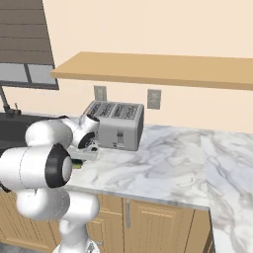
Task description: Pick up the sponge from the counter and clean the cutting board by briefly scrubbing or pressing down on the cutting board. Once finished, release the sponge.
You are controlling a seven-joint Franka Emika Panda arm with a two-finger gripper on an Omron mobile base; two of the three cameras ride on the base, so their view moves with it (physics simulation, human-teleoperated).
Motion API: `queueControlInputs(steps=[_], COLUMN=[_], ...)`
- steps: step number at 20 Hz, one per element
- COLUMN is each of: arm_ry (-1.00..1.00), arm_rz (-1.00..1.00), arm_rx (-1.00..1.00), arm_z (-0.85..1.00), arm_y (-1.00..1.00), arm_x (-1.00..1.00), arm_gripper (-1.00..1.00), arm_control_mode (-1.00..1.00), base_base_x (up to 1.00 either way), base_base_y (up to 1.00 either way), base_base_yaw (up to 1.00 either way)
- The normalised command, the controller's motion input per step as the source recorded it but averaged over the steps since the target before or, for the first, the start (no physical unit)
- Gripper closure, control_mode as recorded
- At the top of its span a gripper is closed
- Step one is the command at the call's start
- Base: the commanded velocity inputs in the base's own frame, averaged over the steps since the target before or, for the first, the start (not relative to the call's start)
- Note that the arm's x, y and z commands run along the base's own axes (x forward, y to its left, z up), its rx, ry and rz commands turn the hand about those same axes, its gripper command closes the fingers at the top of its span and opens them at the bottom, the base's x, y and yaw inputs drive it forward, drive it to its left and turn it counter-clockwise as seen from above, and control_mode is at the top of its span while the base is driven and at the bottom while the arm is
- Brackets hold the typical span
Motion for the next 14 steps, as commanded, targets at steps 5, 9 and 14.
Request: queueControlInputs(steps=[5, 9, 14], arm_ry=[0.21, 0.02, -0.12], arm_rz=[-0.04, 0.00, -0.03], arm_rx=[0.00, -0.05, 0.00], arm_z=[-0.23, -0.58, -0.07], arm_y=[-0.55, -0.08, -0.10], arm_x=[0.28, 0.02, -0.03], arm_gripper=[1.00, -1.00, -1.00], arm_control_mode=[-1.00, -1.00, -1.00], base_base_x=[0.00, 0.00, 0.00], base_base_y=[0.00, 0.00, 0.00], base_base_yaw=[0.00, 0.00, 0.00])
